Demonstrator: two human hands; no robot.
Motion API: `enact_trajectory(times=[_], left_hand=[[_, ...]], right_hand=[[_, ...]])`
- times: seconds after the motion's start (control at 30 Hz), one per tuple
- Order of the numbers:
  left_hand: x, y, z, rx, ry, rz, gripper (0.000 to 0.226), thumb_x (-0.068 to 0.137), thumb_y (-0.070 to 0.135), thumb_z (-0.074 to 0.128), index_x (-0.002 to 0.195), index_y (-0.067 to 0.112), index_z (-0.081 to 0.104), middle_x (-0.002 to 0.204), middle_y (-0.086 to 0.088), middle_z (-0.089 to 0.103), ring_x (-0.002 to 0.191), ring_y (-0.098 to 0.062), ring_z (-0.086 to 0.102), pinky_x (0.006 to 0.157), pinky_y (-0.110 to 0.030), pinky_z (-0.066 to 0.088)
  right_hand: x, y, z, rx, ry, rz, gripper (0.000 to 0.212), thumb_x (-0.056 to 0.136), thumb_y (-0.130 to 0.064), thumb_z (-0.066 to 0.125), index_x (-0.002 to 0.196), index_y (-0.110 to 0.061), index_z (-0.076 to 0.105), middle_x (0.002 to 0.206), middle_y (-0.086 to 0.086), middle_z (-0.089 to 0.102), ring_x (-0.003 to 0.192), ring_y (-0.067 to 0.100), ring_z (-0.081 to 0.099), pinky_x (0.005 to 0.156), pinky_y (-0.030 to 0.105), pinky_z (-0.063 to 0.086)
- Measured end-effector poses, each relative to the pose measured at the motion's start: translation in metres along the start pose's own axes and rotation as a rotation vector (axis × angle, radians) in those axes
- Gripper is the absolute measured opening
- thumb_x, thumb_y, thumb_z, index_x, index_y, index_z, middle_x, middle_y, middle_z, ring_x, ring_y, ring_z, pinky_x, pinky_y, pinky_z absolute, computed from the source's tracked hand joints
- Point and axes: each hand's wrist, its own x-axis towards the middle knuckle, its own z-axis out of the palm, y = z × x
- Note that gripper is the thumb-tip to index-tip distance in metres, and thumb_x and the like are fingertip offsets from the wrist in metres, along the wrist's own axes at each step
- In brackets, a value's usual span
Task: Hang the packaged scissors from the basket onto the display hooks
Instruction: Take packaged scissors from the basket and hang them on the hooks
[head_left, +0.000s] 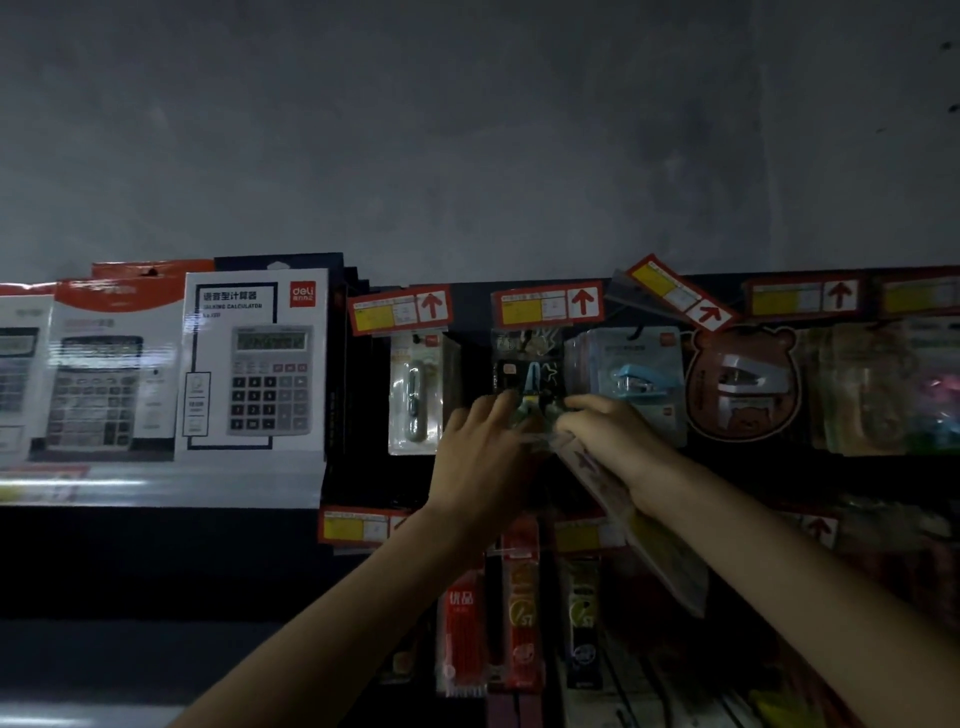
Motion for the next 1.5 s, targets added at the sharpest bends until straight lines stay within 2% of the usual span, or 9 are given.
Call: enact_trajectory(times=[0.17, 0.27, 0.37, 0.6, 0.87, 1.1, 1.23, 1.4, 1.5], left_hand=[[0.010, -0.005, 0.007, 0.011, -0.001, 0.050, 0.043, 0.096, 0.034, 0.061, 0.139, 0.030, 0.057, 0.145, 0.000, 0.052, 0.130, -0.023, 0.050, 0.103, -0.038, 0.043], [0.013, -0.006, 0.014, 0.035, -0.003, 0.067, 0.050, 0.095, 0.033, 0.063, 0.144, 0.030, 0.052, 0.145, 0.001, 0.053, 0.129, -0.022, 0.052, 0.102, -0.037, 0.045], [0.016, -0.008, 0.020, 0.082, -0.034, 0.085, 0.055, 0.092, 0.029, 0.068, 0.144, 0.026, 0.051, 0.143, -0.001, 0.055, 0.126, -0.023, 0.054, 0.100, -0.039, 0.046], [0.035, -0.011, 0.029, 0.170, -0.116, 0.040, 0.033, 0.095, 0.027, 0.064, 0.128, 0.022, 0.063, 0.127, -0.002, 0.063, 0.113, -0.025, 0.060, 0.089, -0.038, 0.048], [0.060, -0.006, 0.037, 0.200, -0.196, 0.035, 0.031, 0.099, 0.017, 0.055, 0.129, 0.015, 0.058, 0.127, -0.007, 0.064, 0.112, -0.029, 0.064, 0.082, -0.039, 0.049], [0.074, -0.014, 0.051, 0.266, -0.293, 0.072, 0.029, 0.100, 0.016, 0.054, 0.128, 0.017, 0.062, 0.127, -0.007, 0.066, 0.113, -0.027, 0.066, 0.082, -0.037, 0.048], [0.080, -0.018, 0.058, 0.261, -0.342, 0.066, 0.032, 0.103, 0.018, 0.050, 0.133, 0.013, 0.058, 0.134, -0.010, 0.060, 0.117, -0.030, 0.063, 0.087, -0.038, 0.048], [0.089, -0.023, 0.072, 0.210, -0.407, 0.035, 0.039, 0.104, 0.029, 0.050, 0.140, 0.015, 0.053, 0.146, -0.013, 0.048, 0.131, -0.034, 0.050, 0.101, -0.044, 0.045], [0.097, -0.025, 0.086, 0.229, -0.457, -0.016, 0.043, 0.102, 0.040, 0.056, 0.142, 0.024, 0.054, 0.150, -0.008, 0.044, 0.135, -0.032, 0.045, 0.104, -0.047, 0.044]], right_hand=[[0.003, -0.001, -0.006, 0.099, -0.010, 0.011, 0.041, 0.092, -0.017, 0.059, 0.133, -0.019, 0.063, 0.093, -0.005, 0.062, 0.087, 0.013, 0.059, 0.070, 0.027, 0.048], [0.000, 0.008, -0.010, 0.095, 0.041, -0.020, 0.030, 0.088, -0.016, 0.061, 0.115, -0.015, 0.075, 0.099, 0.013, 0.072, 0.097, 0.028, 0.067, 0.093, 0.044, 0.055], [-0.007, 0.020, -0.016, 0.132, 0.057, -0.064, 0.016, 0.089, -0.019, 0.064, 0.092, -0.027, 0.078, 0.098, 0.001, 0.075, 0.099, 0.022, 0.068, 0.097, 0.043, 0.054], [-0.015, 0.036, -0.032, 0.121, 0.030, -0.162, 0.022, 0.096, -0.024, 0.065, 0.114, -0.026, 0.075, 0.106, -0.006, 0.073, 0.103, 0.012, 0.066, 0.087, 0.033, 0.052], [-0.010, 0.041, -0.047, 0.129, 0.073, -0.189, 0.016, 0.098, -0.021, 0.063, 0.107, -0.020, 0.076, 0.101, -0.004, 0.073, 0.097, 0.013, 0.067, 0.078, 0.030, 0.050], [-0.004, 0.054, -0.054, 0.128, 0.071, -0.186, 0.016, 0.097, -0.021, 0.063, 0.100, -0.020, 0.078, 0.100, 0.002, 0.076, 0.101, 0.020, 0.068, 0.086, 0.037, 0.050], [-0.004, 0.054, -0.059, 0.103, 0.101, -0.213, 0.023, 0.095, -0.021, 0.063, 0.090, -0.003, 0.077, 0.091, 0.013, 0.076, 0.094, 0.033, 0.069, 0.086, 0.040, 0.052], [-0.002, 0.052, -0.059, 0.077, 0.079, -0.225, 0.028, 0.096, -0.018, 0.061, 0.091, 0.008, 0.071, 0.079, 0.008, 0.076, 0.094, 0.035, 0.068, 0.076, 0.032, 0.050], [-0.003, 0.051, -0.059, 0.060, 0.043, -0.241, 0.032, 0.098, -0.023, 0.061, 0.084, 0.005, 0.071, 0.074, 0.015, 0.073, 0.090, 0.046, 0.065, 0.081, 0.042, 0.053]])
